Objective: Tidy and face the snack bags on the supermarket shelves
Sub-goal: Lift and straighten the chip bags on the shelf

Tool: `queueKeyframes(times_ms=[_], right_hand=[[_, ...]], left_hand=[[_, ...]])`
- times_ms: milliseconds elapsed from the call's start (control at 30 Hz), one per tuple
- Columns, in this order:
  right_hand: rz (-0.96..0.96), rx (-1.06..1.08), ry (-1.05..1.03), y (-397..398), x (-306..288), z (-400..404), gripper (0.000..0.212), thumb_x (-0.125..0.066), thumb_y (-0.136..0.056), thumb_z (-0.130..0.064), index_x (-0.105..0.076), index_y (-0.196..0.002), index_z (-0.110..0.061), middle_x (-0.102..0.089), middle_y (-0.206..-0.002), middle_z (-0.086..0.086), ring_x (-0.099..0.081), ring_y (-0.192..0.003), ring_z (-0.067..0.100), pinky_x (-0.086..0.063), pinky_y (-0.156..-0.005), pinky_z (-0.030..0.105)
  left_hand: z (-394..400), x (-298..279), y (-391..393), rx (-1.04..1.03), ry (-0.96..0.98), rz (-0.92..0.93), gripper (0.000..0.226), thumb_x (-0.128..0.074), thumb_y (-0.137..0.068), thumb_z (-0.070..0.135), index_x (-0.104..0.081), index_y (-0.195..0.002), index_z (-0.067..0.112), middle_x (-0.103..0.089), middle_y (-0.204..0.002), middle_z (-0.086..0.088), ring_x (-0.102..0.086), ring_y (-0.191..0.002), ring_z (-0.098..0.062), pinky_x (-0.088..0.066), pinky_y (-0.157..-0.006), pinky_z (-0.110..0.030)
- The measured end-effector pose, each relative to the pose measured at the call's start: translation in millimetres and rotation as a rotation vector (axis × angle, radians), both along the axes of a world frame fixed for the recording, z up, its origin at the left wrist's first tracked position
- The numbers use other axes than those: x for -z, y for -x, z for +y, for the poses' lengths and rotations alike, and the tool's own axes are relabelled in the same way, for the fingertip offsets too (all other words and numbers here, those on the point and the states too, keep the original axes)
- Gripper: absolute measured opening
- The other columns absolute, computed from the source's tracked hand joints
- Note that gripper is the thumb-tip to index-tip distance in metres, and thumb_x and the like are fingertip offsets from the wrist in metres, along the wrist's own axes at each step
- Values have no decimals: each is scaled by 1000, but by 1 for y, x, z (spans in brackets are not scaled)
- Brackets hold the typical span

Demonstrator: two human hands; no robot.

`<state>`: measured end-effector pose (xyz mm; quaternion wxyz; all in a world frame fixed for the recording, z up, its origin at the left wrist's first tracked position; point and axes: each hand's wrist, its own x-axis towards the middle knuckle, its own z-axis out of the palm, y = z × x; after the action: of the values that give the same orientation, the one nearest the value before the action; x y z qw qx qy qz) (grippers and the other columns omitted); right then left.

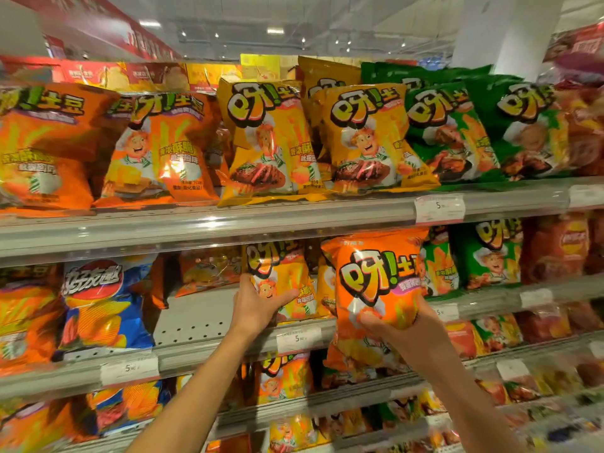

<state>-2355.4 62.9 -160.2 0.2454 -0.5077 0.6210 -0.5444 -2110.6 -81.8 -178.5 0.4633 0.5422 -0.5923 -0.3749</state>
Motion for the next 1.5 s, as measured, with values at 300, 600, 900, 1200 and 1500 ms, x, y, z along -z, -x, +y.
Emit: queueKeyframes(times_ms=[300,600,900,1200,1500], right_hand=[[-21,-99,-24,-18,0,3,91,-80,-39,-87,-62,-102,-25,-76,-88,-8,-73,-81,10,-61,-72,36],[-52,-121,21,-90,3,3,58,-84,-61,-60,-64,-100,-23,-77,-87,-12,-74,-81,5,-56,-70,28],[-32,-154,-18,-207,7,-20,60,-89,-49,-69,-51,-66,-26,-54,-52,-18,-54,-50,-1,-44,-50,10],[211,-50,-183,-265,-3,-74,66,-77,-53,-76,-59,-93,-28,-66,-83,-17,-61,-77,5,-47,-66,30],[146,-42,-131,-270,-24,-127,55,-86,-62,-65,-65,-99,-29,-70,-89,-14,-64,-81,5,-46,-67,26]], left_hand=[[9,-1,-5,56,-43,-157,95,-83,-64,60,-35,-134,16,-59,-131,-9,-70,-79,-1,-55,-65,-17],[35,2,-71,74,170,-464,76,-72,-59,79,-48,-119,40,-61,-108,18,-59,-100,-7,-49,-76,-27],[83,34,-218,-211,584,-728,18,-64,-95,33,-67,-96,15,-62,-94,0,-57,-89,-23,-49,-74,-40],[75,50,-275,-299,601,-911,12,-73,-88,26,-70,-90,15,-62,-90,-1,-56,-87,-26,-49,-72,-38],[76,45,-269,-354,537,-878,14,-68,-92,30,-72,-87,17,-61,-88,2,-52,-86,-22,-47,-73,-36]])
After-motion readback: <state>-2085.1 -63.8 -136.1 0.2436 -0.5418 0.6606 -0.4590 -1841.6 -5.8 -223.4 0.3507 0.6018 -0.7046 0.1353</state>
